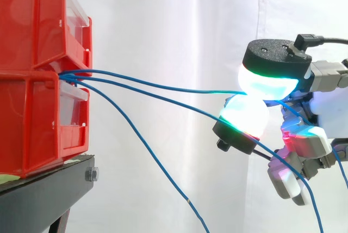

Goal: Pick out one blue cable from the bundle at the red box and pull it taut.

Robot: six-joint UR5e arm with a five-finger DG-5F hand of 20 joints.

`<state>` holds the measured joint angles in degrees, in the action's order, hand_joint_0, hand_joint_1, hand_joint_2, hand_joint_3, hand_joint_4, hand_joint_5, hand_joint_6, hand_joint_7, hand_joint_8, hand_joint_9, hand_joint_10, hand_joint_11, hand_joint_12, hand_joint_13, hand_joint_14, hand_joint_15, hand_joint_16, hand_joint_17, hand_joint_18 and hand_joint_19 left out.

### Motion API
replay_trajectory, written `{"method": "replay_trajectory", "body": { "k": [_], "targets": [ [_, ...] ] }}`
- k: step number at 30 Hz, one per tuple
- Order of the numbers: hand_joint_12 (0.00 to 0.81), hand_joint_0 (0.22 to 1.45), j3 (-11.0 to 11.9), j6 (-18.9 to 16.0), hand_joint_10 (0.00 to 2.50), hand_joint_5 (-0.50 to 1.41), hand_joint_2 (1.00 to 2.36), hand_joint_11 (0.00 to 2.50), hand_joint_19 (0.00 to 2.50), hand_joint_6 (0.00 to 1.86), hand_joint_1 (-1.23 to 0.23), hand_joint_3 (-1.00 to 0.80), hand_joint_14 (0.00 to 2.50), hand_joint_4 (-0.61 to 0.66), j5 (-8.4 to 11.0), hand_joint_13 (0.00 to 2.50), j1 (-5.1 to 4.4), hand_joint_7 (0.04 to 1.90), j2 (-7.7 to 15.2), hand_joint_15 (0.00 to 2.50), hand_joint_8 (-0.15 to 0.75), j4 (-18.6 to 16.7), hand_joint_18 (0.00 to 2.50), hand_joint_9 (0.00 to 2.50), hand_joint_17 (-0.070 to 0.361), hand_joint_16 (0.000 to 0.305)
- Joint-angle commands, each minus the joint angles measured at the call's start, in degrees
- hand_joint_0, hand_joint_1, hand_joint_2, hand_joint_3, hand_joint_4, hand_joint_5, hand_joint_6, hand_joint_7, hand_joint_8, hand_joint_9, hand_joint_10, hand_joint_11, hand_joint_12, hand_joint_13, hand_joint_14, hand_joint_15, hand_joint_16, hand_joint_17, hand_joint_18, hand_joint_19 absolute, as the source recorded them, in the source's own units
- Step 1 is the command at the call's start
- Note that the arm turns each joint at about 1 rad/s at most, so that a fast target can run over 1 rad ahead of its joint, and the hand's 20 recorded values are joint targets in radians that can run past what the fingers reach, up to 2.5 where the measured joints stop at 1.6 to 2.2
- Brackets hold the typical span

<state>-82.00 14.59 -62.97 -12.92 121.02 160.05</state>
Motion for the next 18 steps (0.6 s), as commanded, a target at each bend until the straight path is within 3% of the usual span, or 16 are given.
{"method": "replay_trajectory", "body": {
  "k": [1, 18],
  "targets": [
    [0.422, 0.62, 0.0, 0.0, 0.02, -0.06, 1.02, 0.65, 0.73, 0.89, -0.84, -0.04, 0.02, -0.12, 0.04, 1.11, 0.0, 1.04, -0.09, 0.6, 0.318, 0.0, 0.96, 1.42, 0.138, 0.061],
    [0.422, 0.62, 0.0, 0.0, 0.03, -0.06, 1.02, 0.62, 0.73, 0.89, -0.84, -0.05, 0.02, -0.11, 0.04, 1.1, 0.0, 1.04, 0.0, 0.6, 0.317, 0.0, 0.95, 1.41, 0.137, 0.061]
  ]
}}
